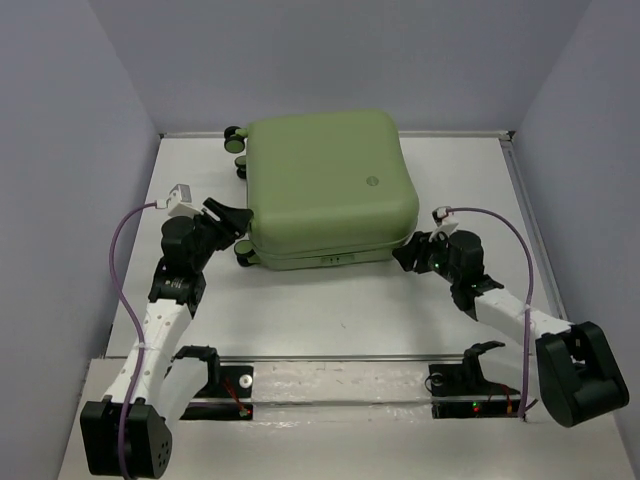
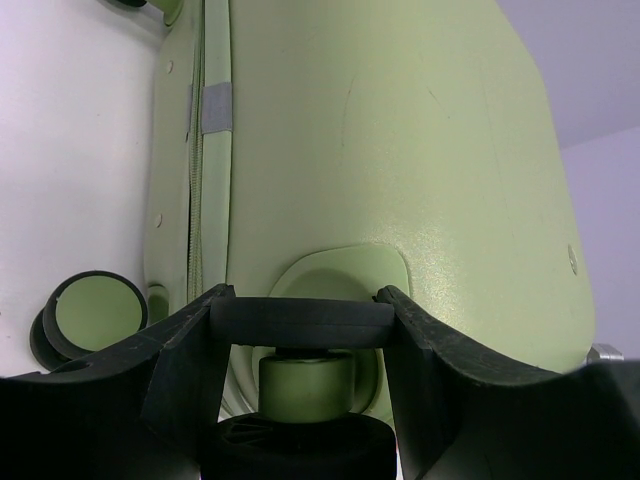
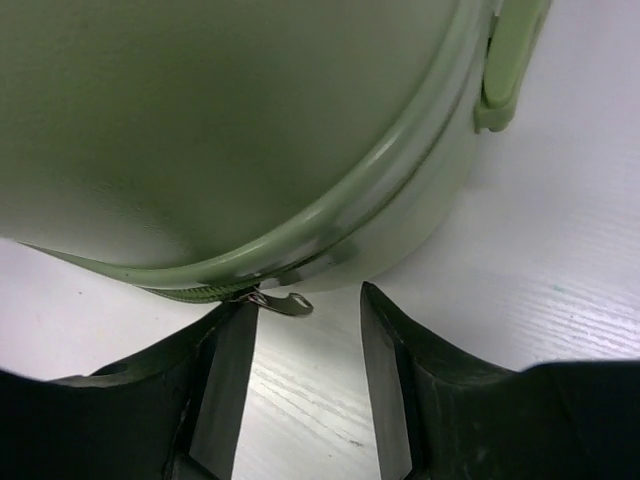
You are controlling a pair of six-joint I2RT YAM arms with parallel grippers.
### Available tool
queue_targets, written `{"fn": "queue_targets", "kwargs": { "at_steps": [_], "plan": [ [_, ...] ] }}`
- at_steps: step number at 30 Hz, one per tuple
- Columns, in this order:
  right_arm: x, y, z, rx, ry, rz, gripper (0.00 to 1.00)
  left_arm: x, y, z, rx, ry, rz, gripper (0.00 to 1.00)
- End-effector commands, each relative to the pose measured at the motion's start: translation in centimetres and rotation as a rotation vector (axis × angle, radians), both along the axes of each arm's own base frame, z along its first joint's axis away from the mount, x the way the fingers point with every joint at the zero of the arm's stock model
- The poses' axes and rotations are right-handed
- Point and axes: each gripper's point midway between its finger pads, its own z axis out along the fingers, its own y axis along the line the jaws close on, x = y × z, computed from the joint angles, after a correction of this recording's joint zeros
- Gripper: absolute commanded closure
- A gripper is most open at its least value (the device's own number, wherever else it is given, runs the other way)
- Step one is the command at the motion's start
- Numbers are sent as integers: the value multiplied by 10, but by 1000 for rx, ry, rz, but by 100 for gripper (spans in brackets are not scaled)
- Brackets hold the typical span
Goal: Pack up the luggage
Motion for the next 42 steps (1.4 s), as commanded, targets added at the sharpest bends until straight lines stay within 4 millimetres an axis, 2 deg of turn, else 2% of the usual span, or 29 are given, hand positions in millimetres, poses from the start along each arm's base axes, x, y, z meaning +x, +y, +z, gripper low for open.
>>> {"fn": "queue_targets", "kwargs": {
  "at_steps": [1,6,8,9,11,13,16,18,19,20,21,22,23,24,25,26,29,30,33,35,36,37,38,42],
  "plan": [
    [30,11,54,18,-240,30,50,-8,-26,33,-11,-96,-143,94],
    [25,20,64,49,-312,90,50,-10,-26,32,-11,-96,-146,94],
    [24,22,69,69,-336,103,55,-10,-26,33,-12,-101,-149,94],
    [23,22,68,75,-341,103,62,-11,-26,33,-12,-101,-149,94],
    [24,22,77,107,-378,91,70,-11,-26,32,-11,-97,-150,94],
    [23,22,81,135,-395,81,84,-12,-26,30,-9,-93,-151,94],
    [19,26,84,146,-390,85,93,-14,-28,28,-16,-88,-161,94],
    [11,44,87,155,-372,118,93,-16,-33,29,-29,-91,-179,94],
    [5,55,76,134,-315,139,93,-17,-37,30,-33,-92,-187,94],
    [-15,92,83,131,-313,239,93,-17,-40,32,-36,-98,-186,94],
    [-19,104,79,99,-288,221,93,-23,-55,36,-49,-102,-225,94],
    [-31,121,58,41,-210,255,93,-25,-62,39,-54,-109,-239,94],
    [-64,157,54,29,-183,358,93,-25,-67,41,-58,-113,-243,94],
    [-66,174,49,-26,-144,348,93,-31,-82,44,-77,-107,-284,94],
    [-75,188,47,-57,-131,364,93,-33,-88,47,-85,-116,-299,94],
    [-87,214,67,-55,-151,384,93,-35,-92,49,-93,-114,-310,94],
    [-92,232,48,-124,-77,396,93,-43,-104,55,-115,-121,-347,94],
    [-92,239,54,-106,-76,409,93,-45,-106,58,-119,-127,-353,94],
    [-87,245,53,-124,-73,403,93,-53,-111,60,-138,-125,-379,94],
    [-89,258,65,-85,-76,434,93,-59,-116,60,-157,-119,-400,94],
    [-92,267,59,-81,-63,451,93,-61,-117,61,-164,-119,-407,94],
    [-89,277,67,-37,-86,453,93,-64,-119,62,-172,-121,-416,94],
    [-101,291,70,-4,-89,482,93,-67,-122,64,-180,-123,-430,94],
    [-122,341,86,164,-182,559,93,-78,-124,74,-209,-139,-460,94]
  ]
}}
